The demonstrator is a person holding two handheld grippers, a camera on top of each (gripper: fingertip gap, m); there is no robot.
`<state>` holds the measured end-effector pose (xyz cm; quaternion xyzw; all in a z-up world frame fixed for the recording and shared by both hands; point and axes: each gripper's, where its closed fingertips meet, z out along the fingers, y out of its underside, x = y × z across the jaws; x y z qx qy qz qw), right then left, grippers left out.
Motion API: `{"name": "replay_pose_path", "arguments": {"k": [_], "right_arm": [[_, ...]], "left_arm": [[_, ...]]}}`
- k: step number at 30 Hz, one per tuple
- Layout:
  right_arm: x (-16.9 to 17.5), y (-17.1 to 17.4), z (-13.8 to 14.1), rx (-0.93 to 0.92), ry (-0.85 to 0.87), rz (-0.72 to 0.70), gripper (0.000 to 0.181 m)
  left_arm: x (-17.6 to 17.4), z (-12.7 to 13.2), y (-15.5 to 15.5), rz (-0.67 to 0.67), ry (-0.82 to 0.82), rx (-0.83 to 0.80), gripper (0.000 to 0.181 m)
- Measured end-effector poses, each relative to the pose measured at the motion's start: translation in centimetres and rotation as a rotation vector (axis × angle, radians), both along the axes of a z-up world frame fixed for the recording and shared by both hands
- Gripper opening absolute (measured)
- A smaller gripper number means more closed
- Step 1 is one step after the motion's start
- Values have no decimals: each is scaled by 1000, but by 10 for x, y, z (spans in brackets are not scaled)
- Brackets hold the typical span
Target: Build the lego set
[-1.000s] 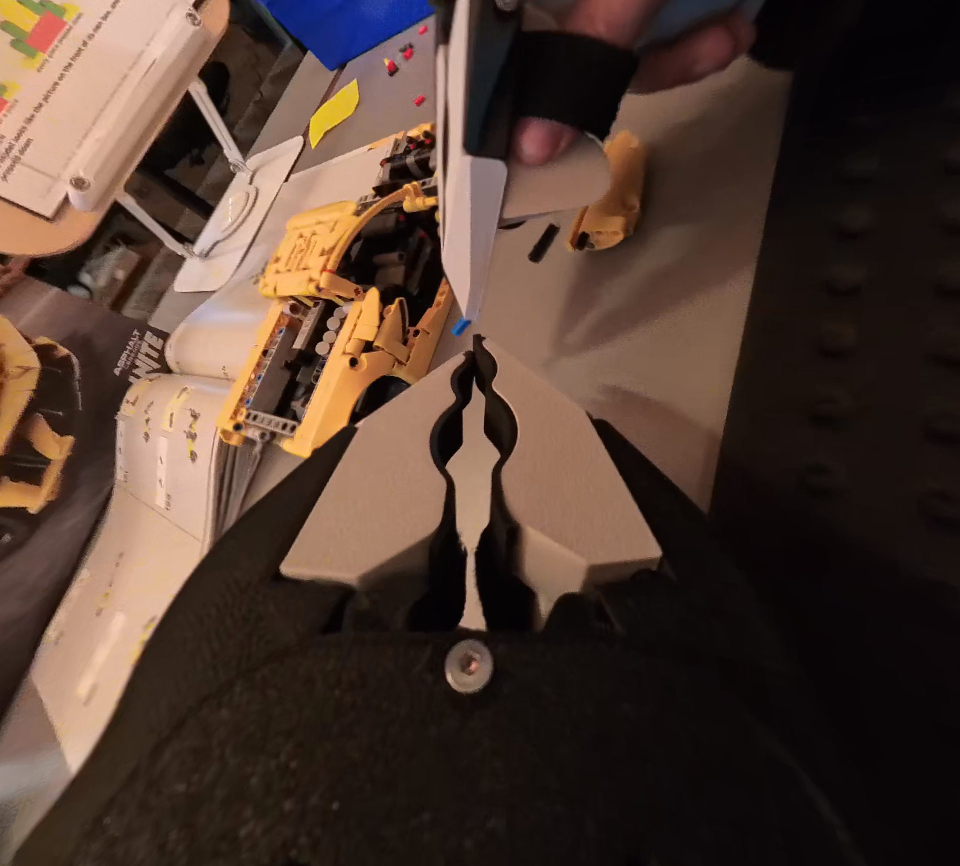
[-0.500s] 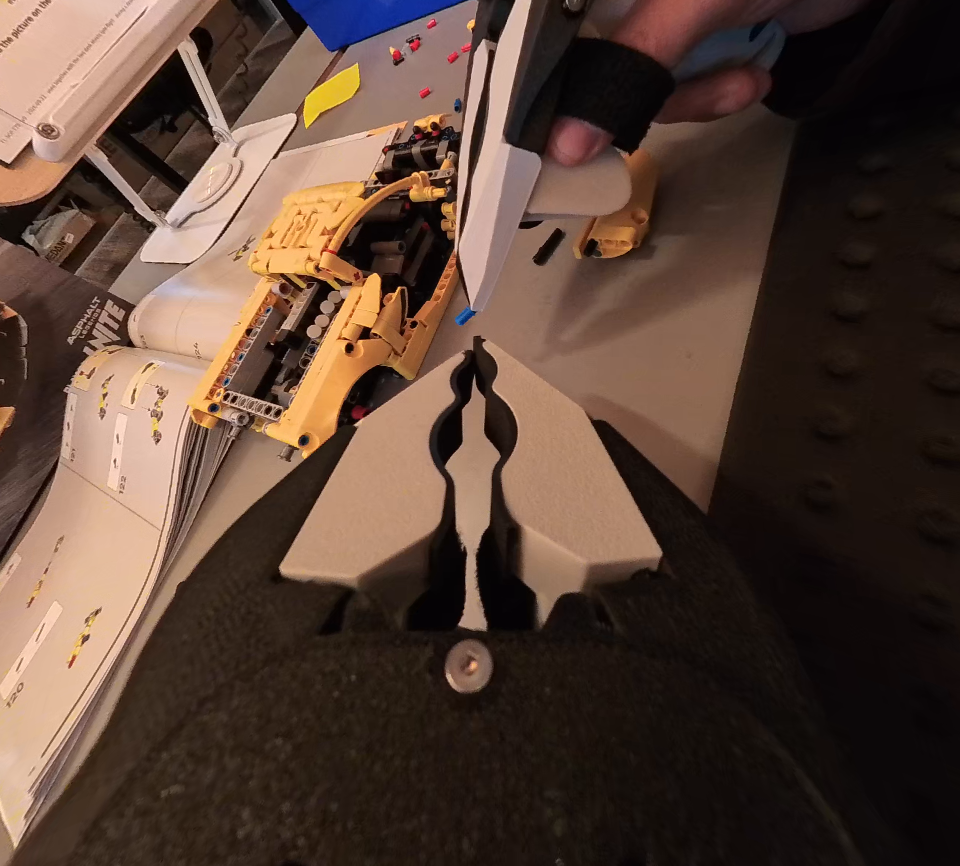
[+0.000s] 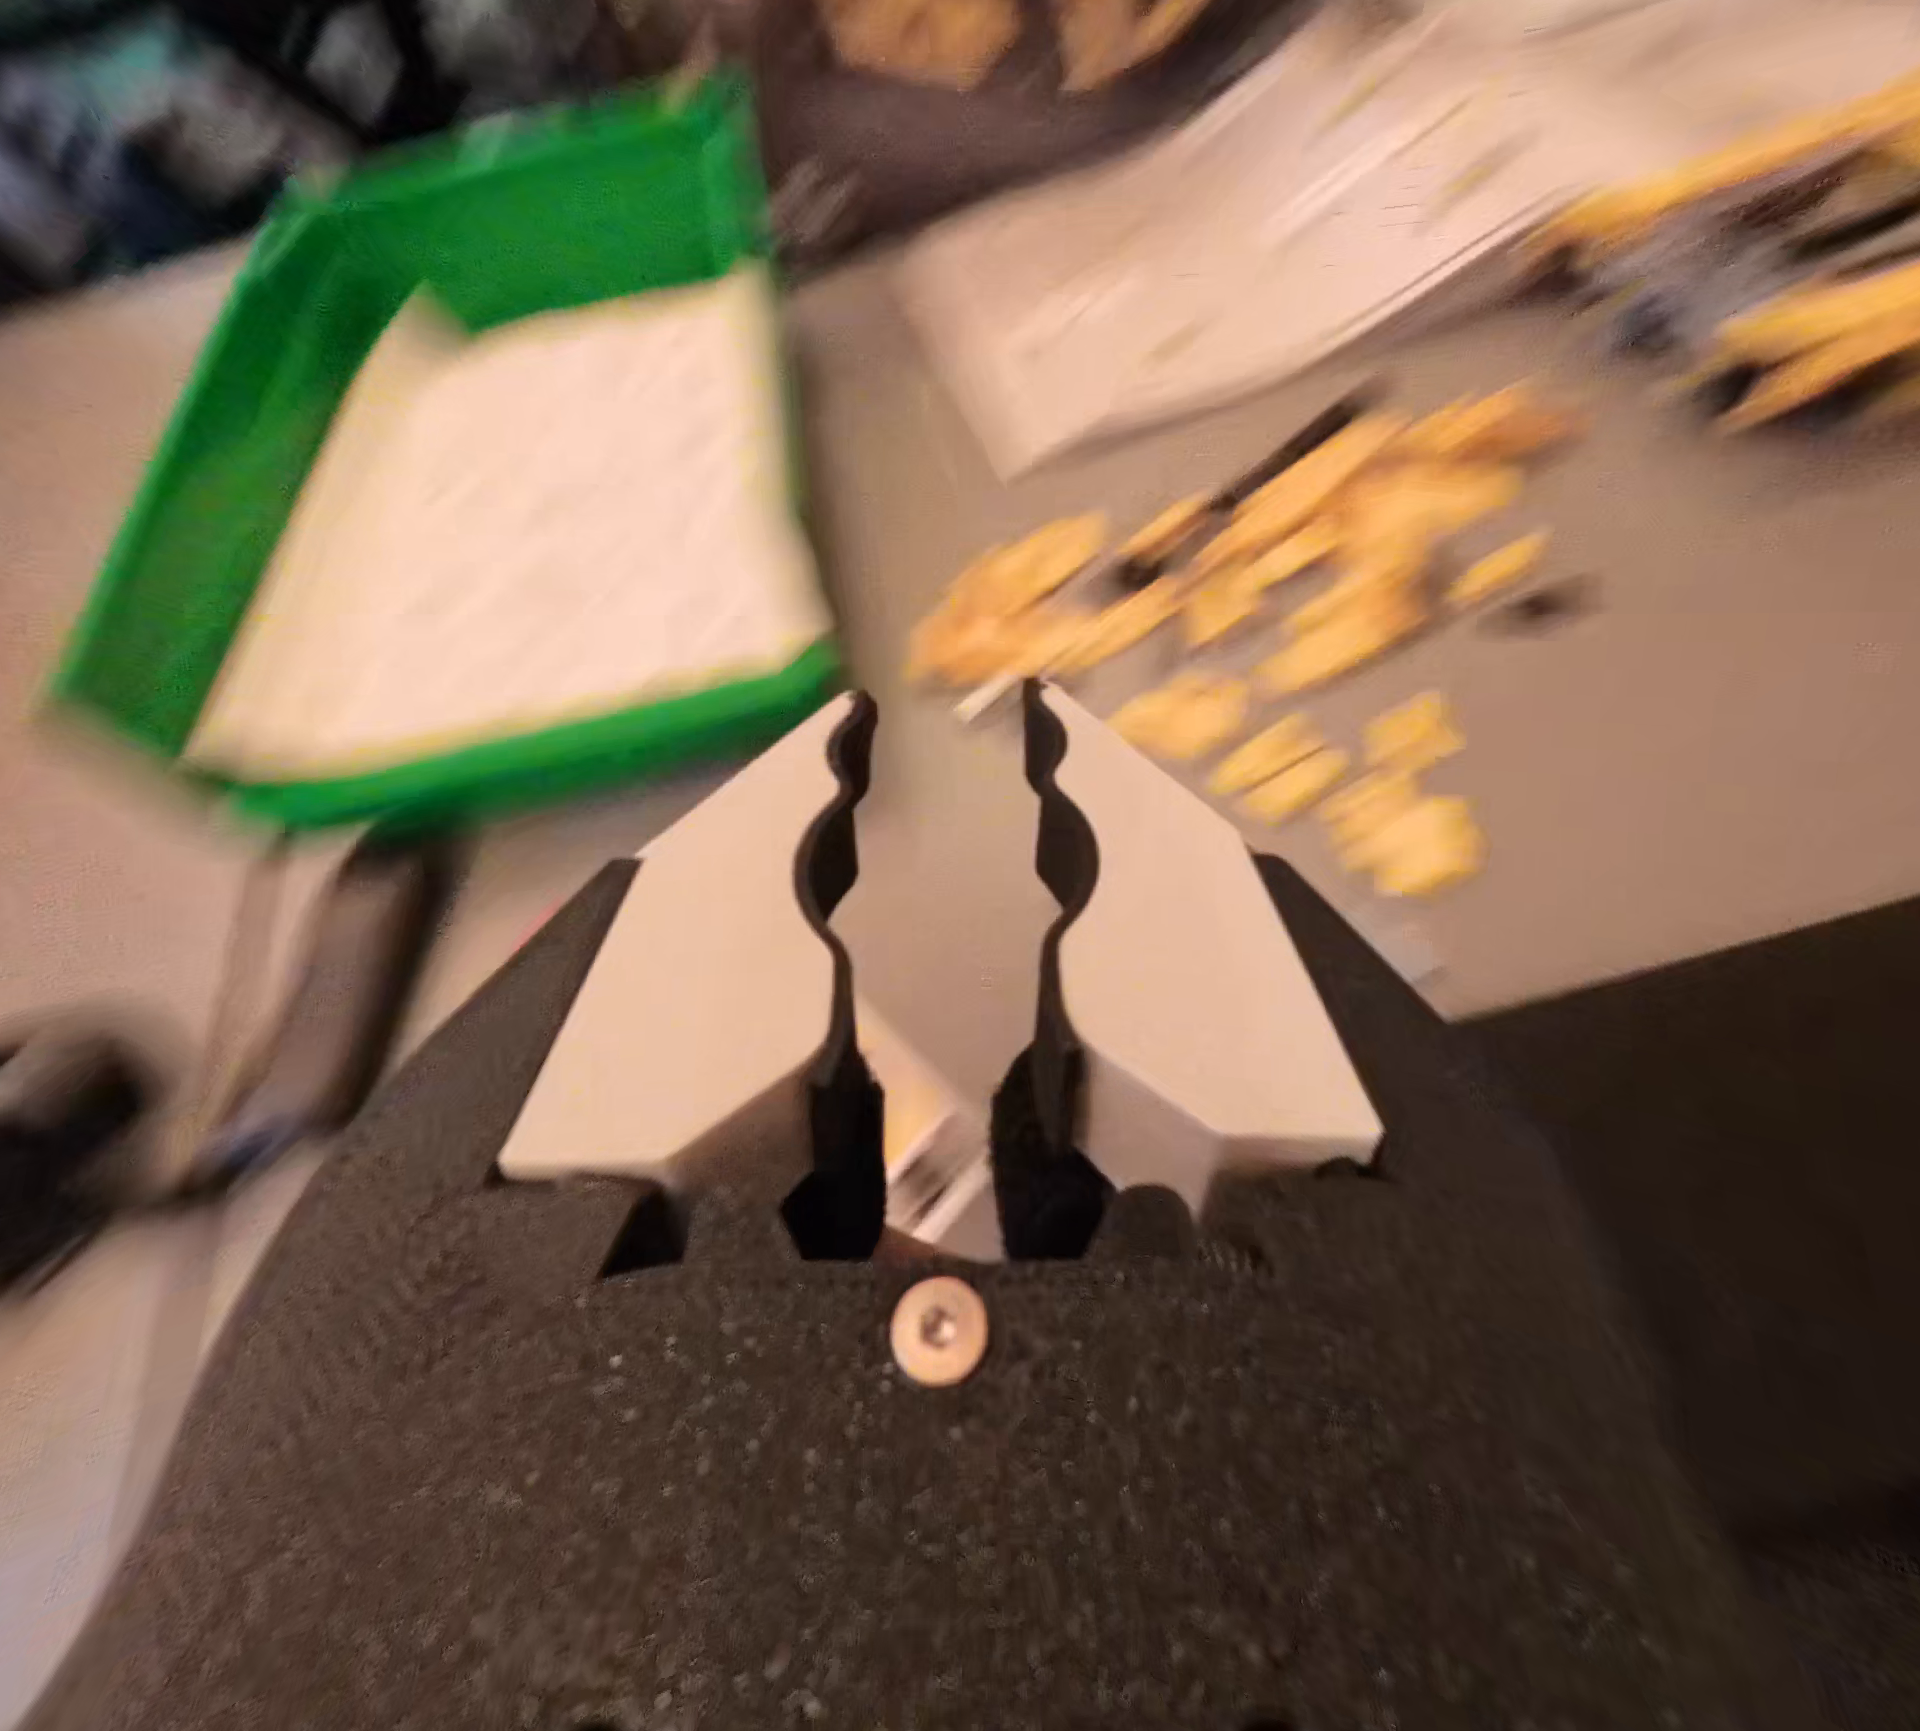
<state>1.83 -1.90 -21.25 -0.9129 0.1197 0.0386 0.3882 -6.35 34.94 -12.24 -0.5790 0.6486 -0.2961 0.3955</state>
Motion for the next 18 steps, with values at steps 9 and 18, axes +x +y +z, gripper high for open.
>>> {"name": "replay_pose_path", "arguments": {"k": [9, 18], "right_arm": [[15, -9, -16, -159, -149, -32, 4], [18, -9, -19, -136, -82, -57, 7]], "left_arm": [[-16, -97, 137, 45, 309, -126, 31], [-6, -107, 136, 7, 363, -146, 14]]}}
